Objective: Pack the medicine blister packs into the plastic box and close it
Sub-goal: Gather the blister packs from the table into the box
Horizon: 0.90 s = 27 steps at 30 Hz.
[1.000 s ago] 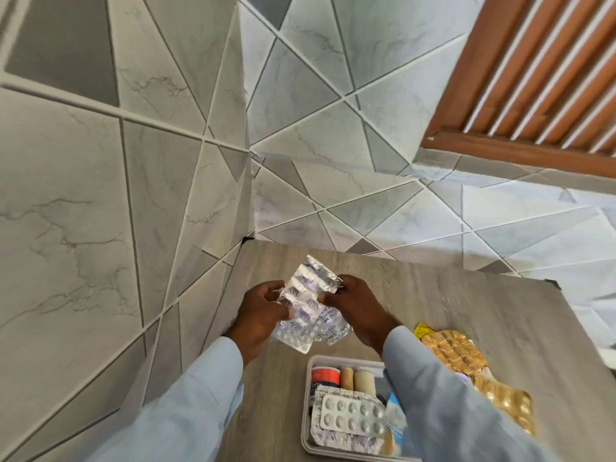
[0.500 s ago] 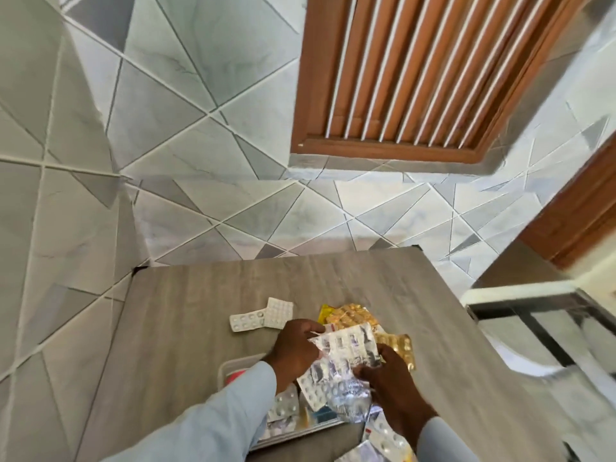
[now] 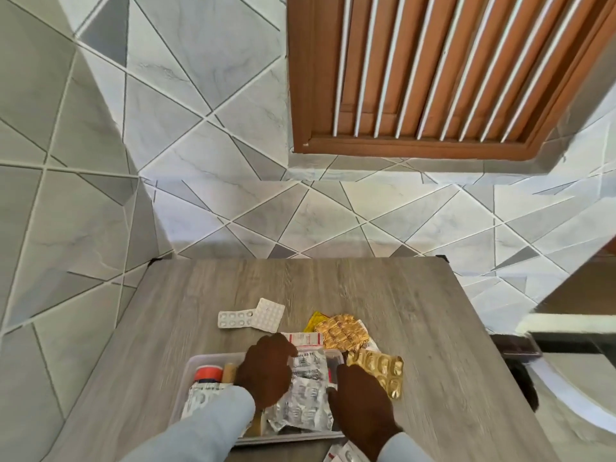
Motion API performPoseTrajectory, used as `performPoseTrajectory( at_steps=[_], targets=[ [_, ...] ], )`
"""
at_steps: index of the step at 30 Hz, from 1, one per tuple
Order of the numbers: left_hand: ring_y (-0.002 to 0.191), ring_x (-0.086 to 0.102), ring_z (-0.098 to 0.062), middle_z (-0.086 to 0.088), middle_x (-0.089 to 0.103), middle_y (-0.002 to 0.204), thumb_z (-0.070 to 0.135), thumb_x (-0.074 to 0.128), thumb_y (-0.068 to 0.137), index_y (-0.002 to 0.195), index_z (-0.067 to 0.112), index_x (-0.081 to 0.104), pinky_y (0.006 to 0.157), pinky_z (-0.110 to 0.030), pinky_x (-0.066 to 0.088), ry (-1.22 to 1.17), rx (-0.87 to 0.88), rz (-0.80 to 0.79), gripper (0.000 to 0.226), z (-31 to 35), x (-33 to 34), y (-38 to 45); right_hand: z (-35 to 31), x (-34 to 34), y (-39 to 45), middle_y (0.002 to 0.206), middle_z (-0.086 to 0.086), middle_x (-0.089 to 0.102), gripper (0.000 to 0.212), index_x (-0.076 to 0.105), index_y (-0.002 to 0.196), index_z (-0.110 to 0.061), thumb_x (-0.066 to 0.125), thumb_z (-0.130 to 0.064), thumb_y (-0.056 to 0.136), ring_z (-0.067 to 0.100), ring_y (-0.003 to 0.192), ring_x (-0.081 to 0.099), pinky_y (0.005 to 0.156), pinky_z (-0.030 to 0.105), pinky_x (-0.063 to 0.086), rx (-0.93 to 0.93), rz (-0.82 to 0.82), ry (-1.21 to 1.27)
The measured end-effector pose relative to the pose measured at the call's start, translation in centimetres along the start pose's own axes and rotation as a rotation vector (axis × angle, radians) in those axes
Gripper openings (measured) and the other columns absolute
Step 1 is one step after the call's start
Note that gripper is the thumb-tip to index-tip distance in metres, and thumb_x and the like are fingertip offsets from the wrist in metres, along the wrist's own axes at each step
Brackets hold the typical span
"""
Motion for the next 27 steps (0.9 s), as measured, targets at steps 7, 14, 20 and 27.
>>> performPoseTrajectory(
  at_steps=[7,14,20,27],
  targets=[
    [0.077,0.066,-0.012,0.011,0.067,0.090,0.023,0.085,0.035,0.088,0.035,0.069,0.064,-0.027,0.057,0.485,0.182,0.072,0.056,2.3,1.2,-2.0,-0.8,5.5,0.8,0.109,0.004,0.067,0.059,0.064,0.111,-0.025,0.078,-0.023,0.053,0.025,0.095,0.069,0.060,0.032,0.058,-0.137,-0.178,-0.061],
    [0.093,0.060,-0.026,0.000,0.066,0.094,0.031,0.055,0.079,0.098,0.024,0.060,0.080,-0.042,0.048,0.457,0.033,0.068,0.021,0.5,0.7,-1.8,0.2,4.9,1.9,0.100,0.005,0.067,0.055,0.051,0.114,-0.019,0.074,-0.024,0.065,0.022,0.087,0.068,0.067,0.030,0.056,0.036,-0.110,0.050],
    [0.109,0.053,-0.026,-0.003,0.056,0.112,0.035,0.045,0.086,0.116,0.036,0.050,0.093,-0.036,0.042,0.076,-0.002,-0.034,0.031,-1.6,1.3,-1.1,-0.2,5.3,2.8,0.129,0.005,0.058,0.041,0.044,0.133,-0.019,0.043,-0.023,0.092,0.025,0.121,0.052,0.097,0.033,0.041,0.193,-0.167,0.223],
    [0.066,0.061,-0.012,0.000,0.067,0.073,0.010,0.053,0.083,0.099,0.035,0.052,0.062,-0.029,0.049,-0.476,-0.031,-0.095,0.030,-2.8,0.6,0.1,1.9,3.3,2.5,0.066,0.000,0.066,0.025,0.060,0.101,-0.023,0.055,-0.005,0.085,0.009,0.050,0.054,0.053,0.029,0.047,0.443,0.004,0.625]
  ],
)
Point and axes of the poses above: each hand's wrist, its own y-axis towards the middle knuckle, its own x-axis out of the palm, z = x × y, the point moved 9 cm from there along y, towards the middle knuckle
